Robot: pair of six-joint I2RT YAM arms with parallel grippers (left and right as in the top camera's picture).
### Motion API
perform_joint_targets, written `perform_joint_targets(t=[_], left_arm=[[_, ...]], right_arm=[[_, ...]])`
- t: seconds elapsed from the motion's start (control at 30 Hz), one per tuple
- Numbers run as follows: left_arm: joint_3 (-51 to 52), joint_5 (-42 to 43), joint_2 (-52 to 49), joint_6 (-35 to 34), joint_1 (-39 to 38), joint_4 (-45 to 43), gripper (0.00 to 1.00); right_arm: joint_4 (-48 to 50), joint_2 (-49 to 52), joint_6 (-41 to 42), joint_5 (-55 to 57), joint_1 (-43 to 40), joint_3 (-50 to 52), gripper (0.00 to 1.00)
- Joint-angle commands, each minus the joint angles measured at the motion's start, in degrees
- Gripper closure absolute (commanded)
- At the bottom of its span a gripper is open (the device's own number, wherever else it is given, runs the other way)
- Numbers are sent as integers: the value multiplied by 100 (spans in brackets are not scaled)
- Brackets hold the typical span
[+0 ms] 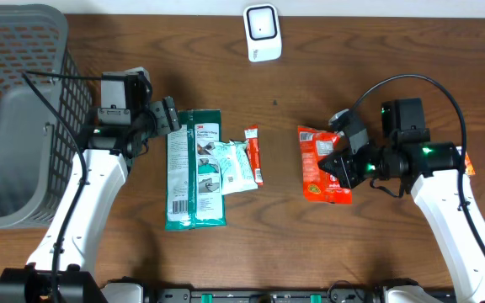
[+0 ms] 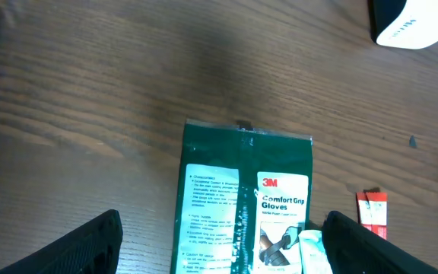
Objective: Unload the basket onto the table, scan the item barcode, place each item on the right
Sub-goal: 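Lift the red snack bag off the table with the right gripper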
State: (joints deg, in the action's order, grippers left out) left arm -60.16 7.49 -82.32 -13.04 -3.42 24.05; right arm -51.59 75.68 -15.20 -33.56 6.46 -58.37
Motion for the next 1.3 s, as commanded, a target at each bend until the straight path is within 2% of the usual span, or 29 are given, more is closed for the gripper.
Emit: perform_joint_targets(t=[0.0,0.27,0.5,0.8,1.0,1.27], left_arm=[[-83,-68,28,76,13,15,15],[-83,-68,28,76,13,15,15],[-83,-68,28,76,13,15,15],[-83,-68,28,76,13,15,15],[-83,-68,28,76,13,15,15],[-83,-68,28,76,13,15,15]], right_arm=[[-74,-79,15,-79,39,-109,99],[-74,-79,15,-2,39,-109,99],[-35,-79,-35,868,39,-109,99],[166,-79,-109,837,39,-109,99],[247,-79,-162,516,39,-109,99],[122,-76,-933,-1449,39,-245,99]])
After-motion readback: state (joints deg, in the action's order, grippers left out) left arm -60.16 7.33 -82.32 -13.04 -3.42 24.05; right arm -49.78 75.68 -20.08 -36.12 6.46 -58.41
